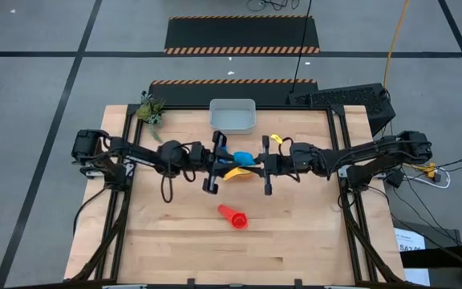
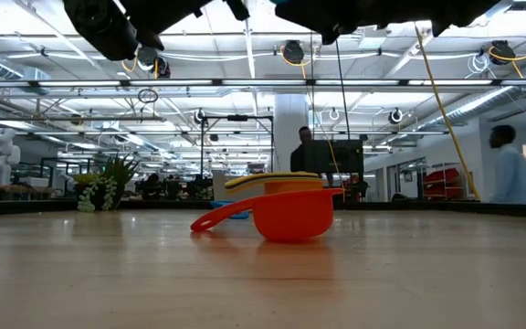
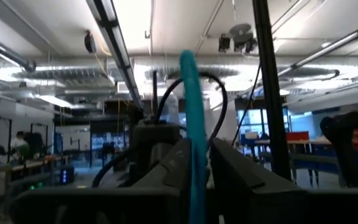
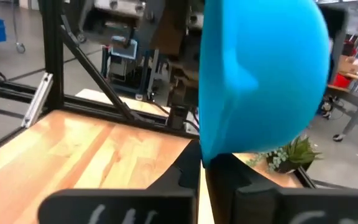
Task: Nest measuring cups in basket
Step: Stack the light blue measuring cup into the yellow measuring cup
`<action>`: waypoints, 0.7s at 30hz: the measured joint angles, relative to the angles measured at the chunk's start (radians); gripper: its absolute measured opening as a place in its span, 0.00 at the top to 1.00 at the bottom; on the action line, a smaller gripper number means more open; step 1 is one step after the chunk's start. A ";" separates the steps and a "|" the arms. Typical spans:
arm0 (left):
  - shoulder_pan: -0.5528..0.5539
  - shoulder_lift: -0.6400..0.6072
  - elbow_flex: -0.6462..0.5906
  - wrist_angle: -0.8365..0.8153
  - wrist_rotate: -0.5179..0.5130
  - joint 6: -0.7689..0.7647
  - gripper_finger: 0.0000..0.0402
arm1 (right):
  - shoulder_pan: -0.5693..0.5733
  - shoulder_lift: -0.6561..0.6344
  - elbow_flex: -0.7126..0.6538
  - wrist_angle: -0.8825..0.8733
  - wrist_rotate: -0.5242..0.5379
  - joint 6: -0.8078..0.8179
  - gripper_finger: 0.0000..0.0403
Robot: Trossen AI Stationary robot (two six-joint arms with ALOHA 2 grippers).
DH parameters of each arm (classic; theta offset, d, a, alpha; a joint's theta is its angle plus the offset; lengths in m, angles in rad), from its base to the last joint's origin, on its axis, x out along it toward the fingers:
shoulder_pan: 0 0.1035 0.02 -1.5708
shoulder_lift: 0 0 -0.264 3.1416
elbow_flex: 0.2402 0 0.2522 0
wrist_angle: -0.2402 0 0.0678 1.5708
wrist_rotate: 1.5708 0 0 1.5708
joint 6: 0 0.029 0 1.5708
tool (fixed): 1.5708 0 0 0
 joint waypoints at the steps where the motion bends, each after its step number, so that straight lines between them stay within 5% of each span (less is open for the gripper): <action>1: 0.001 -0.002 0.000 -0.014 0.000 0.000 0.81 | 0.000 -0.005 0.000 -0.020 0.000 0.003 1.00; 11: 0.004 -0.214 0.000 -0.525 -0.021 0.050 0.66 | 0.000 -0.111 -0.001 -0.252 -0.017 0.066 1.00; 21: -0.099 -0.401 -0.001 -0.929 -0.327 0.269 0.64 | -0.034 -0.161 0.000 -0.449 -0.340 0.280 1.00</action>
